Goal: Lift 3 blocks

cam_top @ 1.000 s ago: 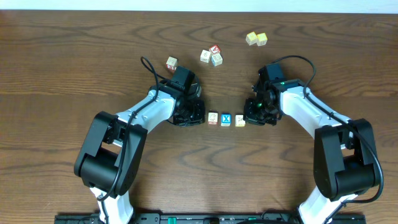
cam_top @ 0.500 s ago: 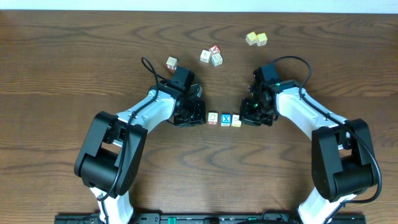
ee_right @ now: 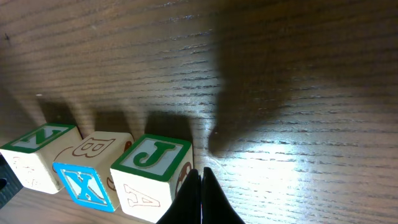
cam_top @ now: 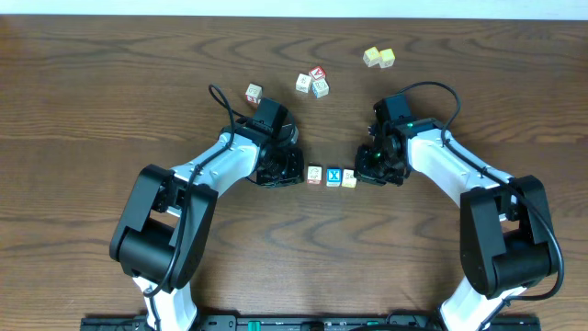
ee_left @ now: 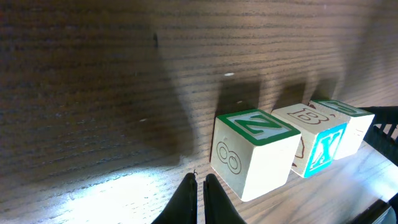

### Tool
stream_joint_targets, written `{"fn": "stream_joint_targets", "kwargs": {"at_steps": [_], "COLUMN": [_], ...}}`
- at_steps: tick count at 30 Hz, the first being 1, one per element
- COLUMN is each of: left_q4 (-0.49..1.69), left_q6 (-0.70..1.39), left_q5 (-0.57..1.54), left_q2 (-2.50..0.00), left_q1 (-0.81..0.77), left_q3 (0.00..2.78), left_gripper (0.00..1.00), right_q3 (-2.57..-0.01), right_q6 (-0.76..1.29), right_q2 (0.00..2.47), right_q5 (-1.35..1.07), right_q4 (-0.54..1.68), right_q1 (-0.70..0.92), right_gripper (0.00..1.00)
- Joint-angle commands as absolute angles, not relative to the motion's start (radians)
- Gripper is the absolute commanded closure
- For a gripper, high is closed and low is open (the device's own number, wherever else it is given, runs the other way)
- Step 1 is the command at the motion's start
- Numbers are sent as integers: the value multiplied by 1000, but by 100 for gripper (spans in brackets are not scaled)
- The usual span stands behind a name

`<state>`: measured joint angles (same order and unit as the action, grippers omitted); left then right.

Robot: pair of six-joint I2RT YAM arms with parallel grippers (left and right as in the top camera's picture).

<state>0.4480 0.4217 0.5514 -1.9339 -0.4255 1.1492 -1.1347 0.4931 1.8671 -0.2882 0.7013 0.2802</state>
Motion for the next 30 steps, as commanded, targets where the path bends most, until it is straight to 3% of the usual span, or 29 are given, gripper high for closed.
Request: {"fn": "stream_joint_targets", "kwargs": {"at_steps": [1, 30], "left_q4": [454, 454], "left_q6": [422, 423], "left_q5": [550, 550], "left_q2": [-1942, -1942], "left_q1": [-425, -460], "left_q3": [1140, 1140], "left_gripper": [93, 93], "right_q3": [-1129, -1129], "right_q6": [501, 471], "right_q2": [1859, 1859], "right_q5": [-282, -316], "right_q4": [697, 667], "right_q1": [290, 290], "right_gripper": [99, 99]}}
